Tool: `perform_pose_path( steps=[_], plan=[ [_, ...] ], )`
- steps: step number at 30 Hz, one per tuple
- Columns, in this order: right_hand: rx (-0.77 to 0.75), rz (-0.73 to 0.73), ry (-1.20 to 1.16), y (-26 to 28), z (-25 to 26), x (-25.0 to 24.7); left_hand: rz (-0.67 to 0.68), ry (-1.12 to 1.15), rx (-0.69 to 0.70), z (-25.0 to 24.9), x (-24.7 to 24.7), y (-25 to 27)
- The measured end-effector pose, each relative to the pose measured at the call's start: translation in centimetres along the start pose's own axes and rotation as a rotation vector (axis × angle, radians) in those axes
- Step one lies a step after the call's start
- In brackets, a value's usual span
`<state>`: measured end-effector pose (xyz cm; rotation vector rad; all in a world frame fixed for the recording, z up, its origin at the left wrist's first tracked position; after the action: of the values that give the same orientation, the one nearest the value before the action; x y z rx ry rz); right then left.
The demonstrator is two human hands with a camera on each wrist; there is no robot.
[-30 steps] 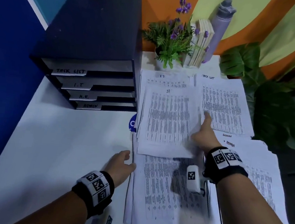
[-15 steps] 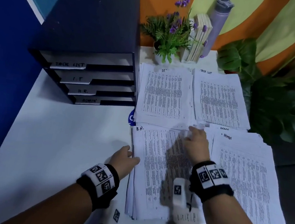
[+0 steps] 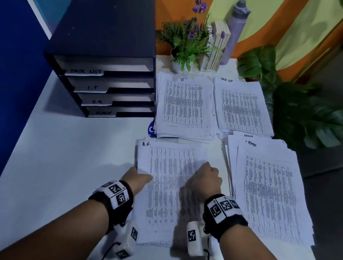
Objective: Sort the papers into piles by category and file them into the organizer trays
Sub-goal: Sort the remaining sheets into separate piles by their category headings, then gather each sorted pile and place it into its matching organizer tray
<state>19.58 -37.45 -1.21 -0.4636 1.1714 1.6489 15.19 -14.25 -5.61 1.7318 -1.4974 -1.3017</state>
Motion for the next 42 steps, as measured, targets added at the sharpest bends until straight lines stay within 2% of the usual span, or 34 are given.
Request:
perform_pose_path(
  steps=[4,6,11,14,15,19,24,27,29,32,37,40,42],
  plan=[
    [-0.149,0.029,0.024,2.1,2.4,1.9,-0.202,-0.119,-0.046,1.2,-2.9,2.7],
    [-0.191,0.044,-0.026,2.5,3.6,2.8,-0.218,-0.083,-0.013,1.4,-4.0,3.4],
    [-0.240,0.045,-0.230,3.0,5.1,3.3,-0.286,0.079,0.256,2.1,-8.4,5.3],
    [-0.211,0.049,-0.530,4.4,7.1,1.5,-0.296,0.126,0.423,1.7,-11.0,8.1],
    [-0.236,0.033,-0.634,4.8,8.2,0.6,-0.290,0.152,0.486,1.4,-11.8,9.1],
    [-0.460,-0.208,-0.868,7.0,13.7,-3.7,-0.253,0.410,0.656,0.4,-15.2,11.6],
    [-0.631,-0.231,-0.985,9.5,17.5,-3.9,-0.278,0.524,0.828,0.2,-17.4,14.2],
    [-0.691,-0.259,-0.961,10.5,17.8,-3.4,-0.319,0.595,0.884,0.8,-18.1,15.0],
    [-0.754,-0.301,-0.967,10.8,18.1,-3.6,-0.290,0.661,0.939,1.0,-18.5,15.1],
    [-0.884,-0.328,-0.948,11.3,19.3,-4.3,-0.259,0.713,0.946,0.7,-18.8,15.5],
    [-1.093,-0.451,-0.522,10.9,21.0,-4.9,-0.314,0.789,0.954,-1.0,-19.5,16.4],
    [-1.107,-0.406,-0.456,10.2,21.0,-4.2,-0.249,0.804,0.962,-1.8,-19.7,16.0],
    [-1.050,-0.378,-0.564,9.8,20.5,-4.3,-0.196,0.765,0.939,-1.8,-19.7,15.1]
  ],
)
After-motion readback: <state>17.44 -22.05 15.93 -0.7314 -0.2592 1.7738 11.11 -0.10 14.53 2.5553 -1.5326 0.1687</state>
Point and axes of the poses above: each hand's wrist, its own y-axis away from the middle knuckle, its own x-axis out of the palm, z = x × y, the point moved 5 cm from there along -y, towards the middle knuckle, and after that the axes turned 10 degrees about -x, right-handed, at the moved point
